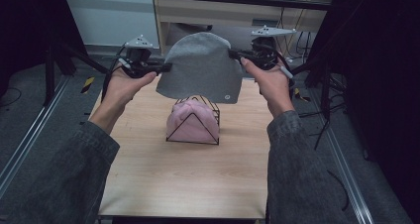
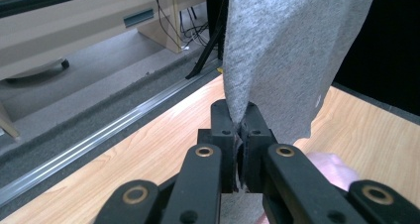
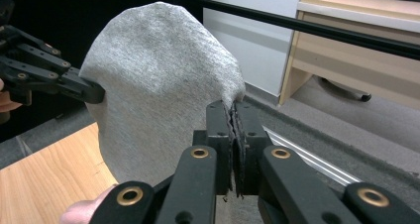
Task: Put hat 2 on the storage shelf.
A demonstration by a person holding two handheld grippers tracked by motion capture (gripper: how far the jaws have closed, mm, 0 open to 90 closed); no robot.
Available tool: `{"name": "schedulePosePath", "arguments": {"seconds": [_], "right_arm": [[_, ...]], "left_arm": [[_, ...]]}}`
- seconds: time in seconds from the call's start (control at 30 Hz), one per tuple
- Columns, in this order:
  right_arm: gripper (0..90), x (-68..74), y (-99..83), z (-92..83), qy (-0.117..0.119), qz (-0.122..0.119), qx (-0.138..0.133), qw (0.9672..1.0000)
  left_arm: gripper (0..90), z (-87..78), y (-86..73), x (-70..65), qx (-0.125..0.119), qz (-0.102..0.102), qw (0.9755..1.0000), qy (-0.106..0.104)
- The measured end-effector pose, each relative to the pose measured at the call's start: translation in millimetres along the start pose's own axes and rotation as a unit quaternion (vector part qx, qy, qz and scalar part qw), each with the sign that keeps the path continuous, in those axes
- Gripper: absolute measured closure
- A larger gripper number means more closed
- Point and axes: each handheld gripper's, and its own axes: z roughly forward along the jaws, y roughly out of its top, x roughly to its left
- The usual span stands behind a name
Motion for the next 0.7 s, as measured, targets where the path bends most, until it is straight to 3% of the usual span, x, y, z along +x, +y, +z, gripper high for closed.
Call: {"name": "schedulePosePath", "arguments": {"seconds": [0.33,0.7], "right_arm": [[87.5,-1.8,-12.8,13.3,0.004,0.006,0.012,0.9999],[87.5,-1.1,-33.5,20.5,0.012,0.013,0.028,0.9994]], "left_arm": [[87.0,12.9,-11.1,9.4,0.011,0.002,0.9999,0.008],[86.9,25.9,-26.1,10.2,0.031,0.016,0.9993,0.015]]}}
